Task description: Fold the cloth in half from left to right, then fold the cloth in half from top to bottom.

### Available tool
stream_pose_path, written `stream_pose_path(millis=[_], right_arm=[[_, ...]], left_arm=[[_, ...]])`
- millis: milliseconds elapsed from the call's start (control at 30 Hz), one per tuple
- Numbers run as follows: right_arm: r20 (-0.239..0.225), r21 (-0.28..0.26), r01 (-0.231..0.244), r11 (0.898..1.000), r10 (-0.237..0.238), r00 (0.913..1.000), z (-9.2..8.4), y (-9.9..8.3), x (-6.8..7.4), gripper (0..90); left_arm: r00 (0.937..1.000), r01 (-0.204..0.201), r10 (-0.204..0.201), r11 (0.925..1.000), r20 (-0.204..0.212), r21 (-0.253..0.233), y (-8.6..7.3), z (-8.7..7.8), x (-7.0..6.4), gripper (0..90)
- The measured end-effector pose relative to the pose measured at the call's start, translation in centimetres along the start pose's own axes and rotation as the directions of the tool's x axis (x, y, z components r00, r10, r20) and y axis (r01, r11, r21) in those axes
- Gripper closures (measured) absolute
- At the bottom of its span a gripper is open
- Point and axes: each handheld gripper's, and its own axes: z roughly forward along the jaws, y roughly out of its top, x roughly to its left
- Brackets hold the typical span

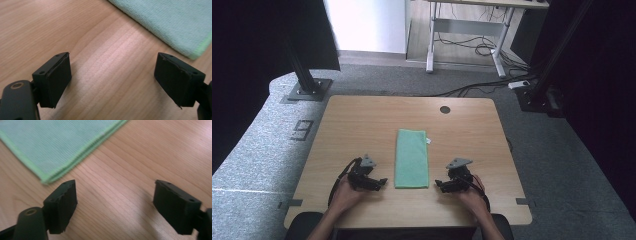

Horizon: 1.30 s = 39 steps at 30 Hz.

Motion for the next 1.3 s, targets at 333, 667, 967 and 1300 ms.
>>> stream_pose_path(millis=[333,667,967,1300], right_arm=[[-0.013,-0.03,-0.003,1.0,0.002,0.9999,0.5,-0.9,-0.7,4.2],[-0.002,-0.033,-0.011,0.999,0.011,0.9999,0.7,-1.1,-0.7,0.0],[-0.003,-0.033,-0.012,0.999,0.011,0.9999,0.7,-1.1,-0.7,0.0],[-0.001,-0.023,-0.017,1.0,0.017,0.9999,1.0,-0.1,-0.4,0.0]], left_arm=[[0.9999,-0.011,0.011,0.9998,0.005,-0.019,-0.3,0.3,-0.2,5.8],[1.0,-0.008,0.008,0.9999,0.003,-0.009,-0.2,0.5,-0.5,1.8],[1.0,-0.004,0.004,1.0,0.002,-0.007,-0.1,0.6,-0.5,1.0],[0.9996,0.03,-0.03,0.9996,-0.001,0.0,0.9,0.7,-0.5,1.4]])
